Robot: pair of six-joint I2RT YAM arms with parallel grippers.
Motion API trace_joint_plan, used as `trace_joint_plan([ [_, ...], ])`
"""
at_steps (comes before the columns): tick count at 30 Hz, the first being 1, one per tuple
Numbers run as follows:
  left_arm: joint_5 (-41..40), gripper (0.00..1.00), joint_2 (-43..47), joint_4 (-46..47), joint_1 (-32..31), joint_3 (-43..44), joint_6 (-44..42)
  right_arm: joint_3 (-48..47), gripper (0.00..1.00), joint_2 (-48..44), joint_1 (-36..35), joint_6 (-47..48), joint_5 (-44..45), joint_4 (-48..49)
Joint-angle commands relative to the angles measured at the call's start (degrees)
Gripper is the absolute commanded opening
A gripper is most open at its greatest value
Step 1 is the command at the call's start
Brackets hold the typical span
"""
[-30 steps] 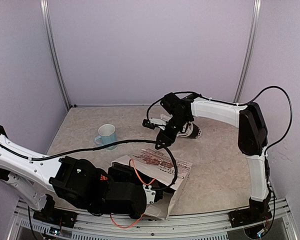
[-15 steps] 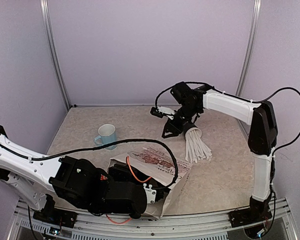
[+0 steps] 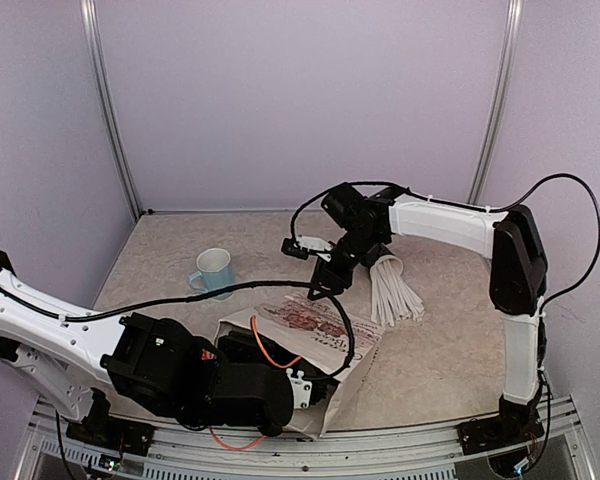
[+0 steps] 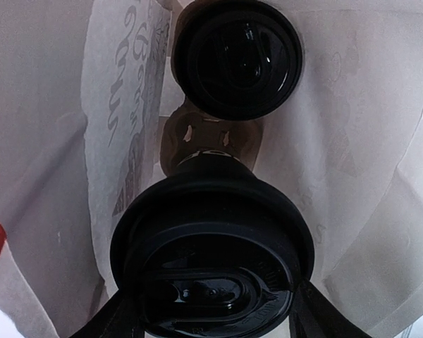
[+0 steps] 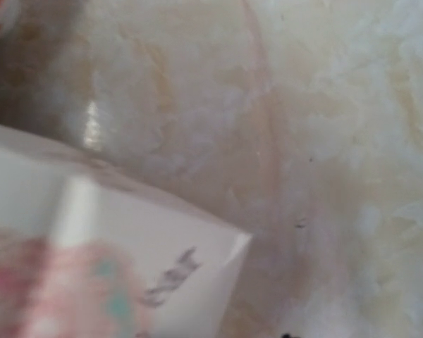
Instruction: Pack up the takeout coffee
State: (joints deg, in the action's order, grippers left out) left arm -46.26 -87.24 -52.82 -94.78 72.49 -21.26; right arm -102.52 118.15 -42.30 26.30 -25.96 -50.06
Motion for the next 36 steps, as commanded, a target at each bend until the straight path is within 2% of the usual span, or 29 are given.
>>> trace_joint_plan([
  [1, 1.00, 0.56, 1.22, 1.34, 0.39, -0.84, -0.82, -1.75, 0.42, 6.19, 0.30, 0.15, -0.91, 1.12],
  [8, 1.58, 0.56, 1.61, 5.86, 0.46, -5.44, -5.68, -4.36, 0.42, 10.15, 0.32, 1.43, -4.98, -0.20],
  [14, 4.48, 0.55, 0.64, 4.98, 2.90, -3.49, -4.53, -4.98, 0.42, 11.22, -0.13, 2.10, -6.03, -0.90],
  [23, 4.03, 0.55, -0.12, 3.52, 3.38, -0.56, -3.56, -5.54, 0.43, 4.35, 0.14, 4.76, -9.01, -2.66],
  [27, 3.47, 0.55, -1.32, 2.92, 3.96, -0.05, -2.23, -7.06, 0.44, 2.67, 0.67, 4.66, -7.21, -2.05],
  [36, 3.00, 0.54, -0.71, 4.92, 5.18, -2.02, -4.20, -11.92, 0.44, 11.81, 1.70, 2.35, -3.40, -1.24],
])
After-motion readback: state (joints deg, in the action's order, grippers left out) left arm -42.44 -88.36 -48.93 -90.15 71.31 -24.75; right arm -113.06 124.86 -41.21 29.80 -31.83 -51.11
